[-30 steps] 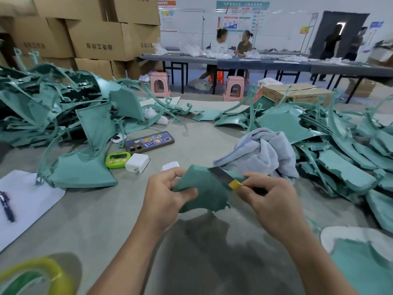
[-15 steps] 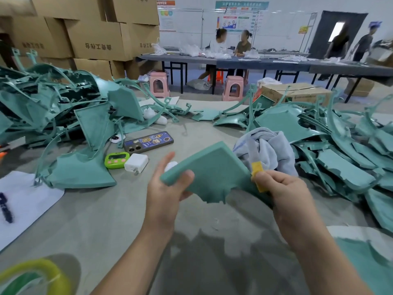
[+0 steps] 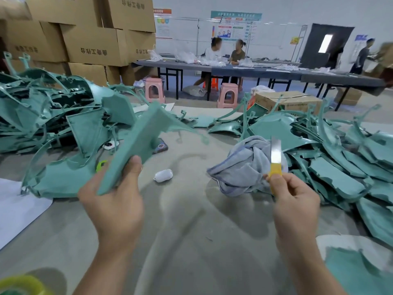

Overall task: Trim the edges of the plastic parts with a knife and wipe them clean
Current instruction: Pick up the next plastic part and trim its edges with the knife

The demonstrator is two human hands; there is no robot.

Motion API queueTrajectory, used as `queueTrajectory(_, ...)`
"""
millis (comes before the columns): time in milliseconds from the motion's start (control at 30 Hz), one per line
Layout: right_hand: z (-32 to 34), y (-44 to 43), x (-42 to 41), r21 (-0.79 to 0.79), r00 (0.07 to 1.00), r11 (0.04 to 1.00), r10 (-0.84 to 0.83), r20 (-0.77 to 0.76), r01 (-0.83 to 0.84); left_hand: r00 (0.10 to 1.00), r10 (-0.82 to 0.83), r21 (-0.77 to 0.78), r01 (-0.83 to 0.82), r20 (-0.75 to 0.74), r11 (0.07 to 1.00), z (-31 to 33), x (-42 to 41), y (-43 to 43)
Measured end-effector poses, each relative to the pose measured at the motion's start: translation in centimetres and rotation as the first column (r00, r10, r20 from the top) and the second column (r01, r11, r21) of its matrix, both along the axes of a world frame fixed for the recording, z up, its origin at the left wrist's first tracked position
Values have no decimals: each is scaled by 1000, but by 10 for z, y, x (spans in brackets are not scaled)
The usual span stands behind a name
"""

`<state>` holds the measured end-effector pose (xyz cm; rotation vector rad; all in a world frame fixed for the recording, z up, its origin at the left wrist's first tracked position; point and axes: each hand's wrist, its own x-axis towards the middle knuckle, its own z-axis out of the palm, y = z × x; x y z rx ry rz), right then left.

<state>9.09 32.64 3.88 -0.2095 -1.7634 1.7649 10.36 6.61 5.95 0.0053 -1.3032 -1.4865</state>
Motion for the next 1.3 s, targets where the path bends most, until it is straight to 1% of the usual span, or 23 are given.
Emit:
queueTrajectory(67, -2, -4, -1, -10, 998, 999, 52, 22, -52, 997, 75, -279, -80, -31, 957, -13, -2, 6)
queueTrajectory(100, -1, -7, 1, -11, 996, 996, 89, 21, -88, 996, 89, -463, -93, -30, 882, -23, -4, 9)
queueTrajectory(133, 0, -11, 3, -9, 991, 991, 137, 7, -137, 994, 109, -633, -88, -6, 769, -31, -7, 13)
queueTrajectory(167, 2, -16, 7, 3, 981, 981, 195, -13, -194, 991, 133, -744, -62, 36, 665, -38, -9, 18)
queueTrajectory(200, 4, -20, 11, 29, 966, 966, 256, -31, -255, 985, 152, -797, -26, 83, 603, -42, -10, 23)
queueTrajectory(300, 9, -29, 23, 193, 896, 881, 444, -19, -433, 973, 127, -811, 85, 193, 579, -44, -9, 36)
queueTrajectory(400, 11, -35, 32, 362, 813, 743, 577, 80, -563, 972, 124, -802, 88, 198, 591, -45, -7, 39)
queueTrajectory(467, 7, -37, 32, 470, 859, 732, 496, 130, -494, 974, 123, -793, 80, 192, 603, -46, -4, 37)
queueTrajectory(533, 3, -35, 25, 498, 964, 826, 235, 123, -265, 974, 128, -792, 74, 189, 607, -47, -3, 34)
queueTrajectory(600, 6, -26, 19, 450, 996, 891, 32, 78, -64, 973, 131, -792, 74, 191, 606, -46, -3, 32)
queueTrajectory(633, 6, -22, 19, 434, 998, 899, 48, 32, -57, 973, 133, -794, 72, 189, 604, -45, -4, 31)
queueTrajectory(700, 6, -23, 25, 485, 970, 852, 240, -26, -197, 974, 140, -801, 60, 177, 596, -44, -4, 33)
queueTrajectory(767, 2, -32, 31, 575, 927, 745, 370, 68, -340, 975, 143, -807, 55, 171, 587, -44, -3, 35)
queueTrajectory(800, -2, -34, 29, 588, 941, 744, 321, 105, -319, 974, 145, -810, 60, 176, 583, -43, -2, 36)
queueTrajectory(900, 0, -28, 17, 505, 994, 862, -9, 104, -45, 969, 142, -815, 89, 205, 572, -40, 0, 34)
queueTrajectory(933, 2, -26, 18, 463, 997, 886, -23, 77, -15, 967, 135, -815, 102, 216, 571, -40, 1, 34)
queueTrajectory(1000, 5, -29, 27, 395, 984, 904, 178, 0, -163, 964, 126, -816, 125, 235, 564, -38, 2, 35)
queueTrajectory(1033, 6, -34, 34, 397, 946, 871, 323, -17, -290, 964, 123, -816, 128, 237, 564, -38, 2, 36)
queueTrajectory(1100, 5, -44, 46, 461, 840, 732, 540, 56, -502, 965, 105, -800, 135, 239, 585, -37, 2, 38)
queueTrajectory(1133, 3, -47, 47, 503, 813, 673, 572, 112, -543, 966, 96, -791, 139, 242, 596, -36, 2, 37)
queueTrajectory(1167, 1, -48, 45, 541, 822, 650, 548, 151, -533, 966, 90, -787, 143, 244, 600, -36, 2, 36)
queueTrajectory(1200, -2, -47, 40, 556, 861, 674, 480, 170, -486, 965, 89, -789, 146, 247, 597, -36, 2, 35)
queueTrajectory(1300, -3, -38, 29, 483, 979, 853, 155, 129, -199, 964, 103, -787, 138, 247, 602, -38, 0, 29)
